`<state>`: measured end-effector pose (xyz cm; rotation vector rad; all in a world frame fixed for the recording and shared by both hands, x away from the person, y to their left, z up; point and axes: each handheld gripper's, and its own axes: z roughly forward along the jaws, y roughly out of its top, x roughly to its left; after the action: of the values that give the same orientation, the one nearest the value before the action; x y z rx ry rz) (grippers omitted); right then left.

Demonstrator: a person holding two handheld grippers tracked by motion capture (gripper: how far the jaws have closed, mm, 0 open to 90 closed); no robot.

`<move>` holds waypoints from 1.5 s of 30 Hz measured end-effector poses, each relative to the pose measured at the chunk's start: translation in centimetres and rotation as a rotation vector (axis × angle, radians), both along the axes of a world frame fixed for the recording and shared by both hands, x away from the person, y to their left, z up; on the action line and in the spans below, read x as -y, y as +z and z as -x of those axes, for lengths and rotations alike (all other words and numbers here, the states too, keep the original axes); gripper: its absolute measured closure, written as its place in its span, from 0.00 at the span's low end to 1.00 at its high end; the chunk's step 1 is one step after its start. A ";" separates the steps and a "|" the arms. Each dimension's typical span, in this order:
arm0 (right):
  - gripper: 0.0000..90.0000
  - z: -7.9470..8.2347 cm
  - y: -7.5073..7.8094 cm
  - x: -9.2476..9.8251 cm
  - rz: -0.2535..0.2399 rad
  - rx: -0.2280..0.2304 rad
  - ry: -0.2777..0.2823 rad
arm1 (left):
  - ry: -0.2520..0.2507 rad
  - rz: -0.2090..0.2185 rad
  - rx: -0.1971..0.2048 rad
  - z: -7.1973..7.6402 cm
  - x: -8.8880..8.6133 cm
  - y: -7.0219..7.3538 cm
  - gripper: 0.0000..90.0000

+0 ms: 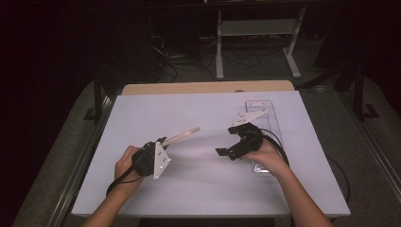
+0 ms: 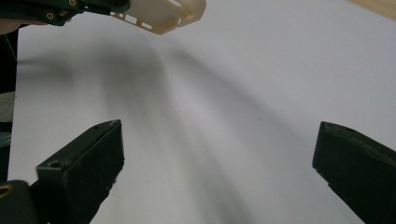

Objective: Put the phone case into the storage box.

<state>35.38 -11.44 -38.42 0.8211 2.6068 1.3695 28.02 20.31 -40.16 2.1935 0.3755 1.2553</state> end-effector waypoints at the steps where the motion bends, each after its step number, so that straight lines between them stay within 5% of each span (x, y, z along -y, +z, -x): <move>1: 0.02 0.0 0.0 0.0 0.000 -0.001 0.000 | 0.001 0.013 -0.010 -0.1 0.0 0.0 0.88; 15: 0.02 0.0 0.0 0.0 0.000 -0.002 -0.002 | 0.034 0.165 -0.131 -0.7 -0.6 0.6 0.88; 43: 0.01 -0.1 -0.1 0.1 0.003 -0.027 -0.014 | 0.119 0.584 -0.390 -2.2 -2.3 1.1 0.88; 45: 0.01 -0.1 0.0 0.1 0.006 -0.033 -0.021 | 0.121 0.585 -0.393 -2.3 -2.5 1.1 0.88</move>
<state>35.49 -11.51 -38.45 0.8747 2.6178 1.3535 30.36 22.77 -39.04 1.9009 0.9158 0.6404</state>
